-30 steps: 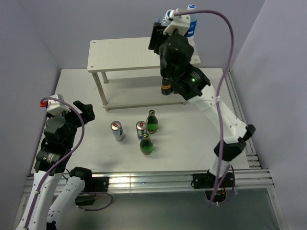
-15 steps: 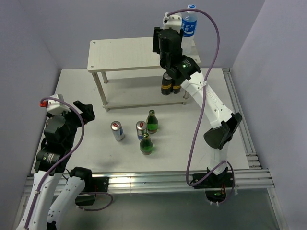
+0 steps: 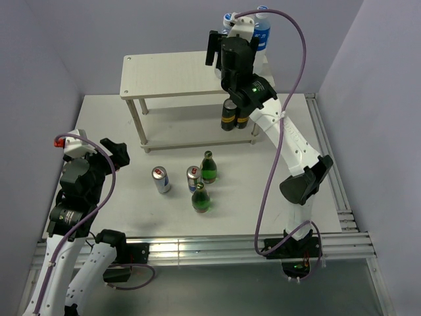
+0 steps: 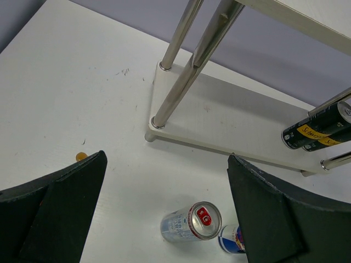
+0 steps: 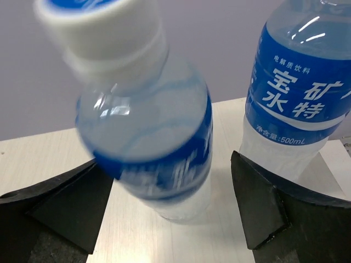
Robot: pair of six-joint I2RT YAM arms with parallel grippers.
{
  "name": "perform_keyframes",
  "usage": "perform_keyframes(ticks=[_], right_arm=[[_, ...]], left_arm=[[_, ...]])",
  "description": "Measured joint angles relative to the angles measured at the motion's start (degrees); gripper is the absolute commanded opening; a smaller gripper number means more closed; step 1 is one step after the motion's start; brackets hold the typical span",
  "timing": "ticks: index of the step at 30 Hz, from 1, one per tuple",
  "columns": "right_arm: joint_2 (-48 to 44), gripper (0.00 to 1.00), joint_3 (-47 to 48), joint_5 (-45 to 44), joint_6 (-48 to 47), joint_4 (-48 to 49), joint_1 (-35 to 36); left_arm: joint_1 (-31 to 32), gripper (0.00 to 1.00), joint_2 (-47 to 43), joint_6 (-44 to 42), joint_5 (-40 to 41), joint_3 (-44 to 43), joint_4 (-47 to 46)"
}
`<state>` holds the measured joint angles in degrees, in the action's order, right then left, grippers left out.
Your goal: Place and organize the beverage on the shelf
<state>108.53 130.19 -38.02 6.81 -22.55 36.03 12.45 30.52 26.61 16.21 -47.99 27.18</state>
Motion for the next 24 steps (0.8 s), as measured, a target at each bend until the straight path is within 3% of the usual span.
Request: perform_keyframes(ticks=[15,24], right_arm=[[1.0,0.93,-1.4,0.3,1.8,2.1,-1.4],[-4.2,1.00,-15.8,5.4,3.7,4.5,-1.4]], left_arm=[[-0.2,0.99,0.0,0.0,-0.4,0.0,0.0],[-1.2,0.99,0.2,0.0,-1.0,0.0,-0.2]])
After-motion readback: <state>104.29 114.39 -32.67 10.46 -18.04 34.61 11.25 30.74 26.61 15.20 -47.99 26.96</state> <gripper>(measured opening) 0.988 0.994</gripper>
